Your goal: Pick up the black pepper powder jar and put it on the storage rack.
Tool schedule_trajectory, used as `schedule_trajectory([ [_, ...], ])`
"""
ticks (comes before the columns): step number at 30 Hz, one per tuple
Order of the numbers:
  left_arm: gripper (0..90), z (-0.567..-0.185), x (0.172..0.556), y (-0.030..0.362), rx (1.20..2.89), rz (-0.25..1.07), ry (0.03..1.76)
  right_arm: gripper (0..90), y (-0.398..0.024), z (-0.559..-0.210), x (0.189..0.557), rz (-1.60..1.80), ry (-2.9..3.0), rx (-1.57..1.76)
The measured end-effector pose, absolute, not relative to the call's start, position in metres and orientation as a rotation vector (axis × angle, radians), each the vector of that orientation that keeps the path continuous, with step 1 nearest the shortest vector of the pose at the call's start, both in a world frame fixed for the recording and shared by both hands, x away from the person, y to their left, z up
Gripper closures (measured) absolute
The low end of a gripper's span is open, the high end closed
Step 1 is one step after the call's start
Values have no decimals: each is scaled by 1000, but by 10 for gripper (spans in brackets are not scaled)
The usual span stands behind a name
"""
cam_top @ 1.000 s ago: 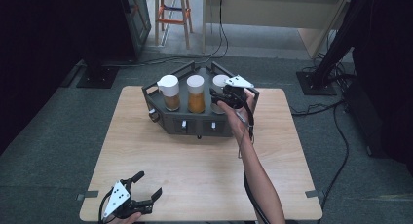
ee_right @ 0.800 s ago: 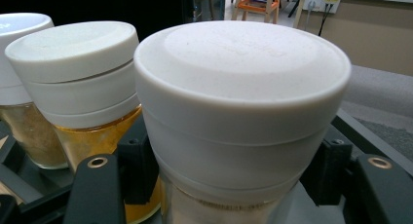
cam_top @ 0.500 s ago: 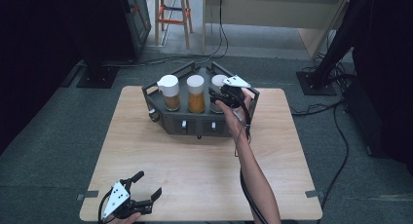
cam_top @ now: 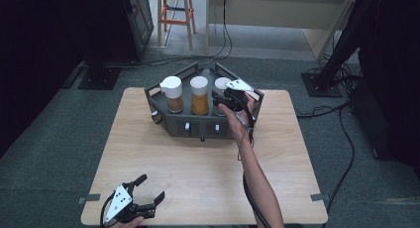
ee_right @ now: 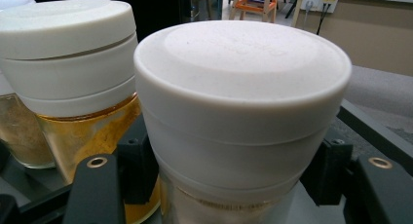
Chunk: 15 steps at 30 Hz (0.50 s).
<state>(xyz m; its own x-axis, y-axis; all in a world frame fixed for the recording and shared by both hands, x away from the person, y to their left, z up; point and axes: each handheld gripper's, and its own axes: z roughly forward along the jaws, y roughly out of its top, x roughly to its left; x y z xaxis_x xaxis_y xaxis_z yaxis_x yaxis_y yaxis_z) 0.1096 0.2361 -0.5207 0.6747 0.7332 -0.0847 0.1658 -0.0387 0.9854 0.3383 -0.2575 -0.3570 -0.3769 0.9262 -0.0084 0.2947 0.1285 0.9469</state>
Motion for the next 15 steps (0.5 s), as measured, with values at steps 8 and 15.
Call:
schedule_trajectory([
  [8, 99, -521, 110, 236, 1574, 537, 760, 160, -257, -355, 334, 1266, 1742, 1209],
  [15, 99, -521, 110, 235, 1578, 538, 759, 20, -259, -354, 328, 1287, 1701, 1254],
])
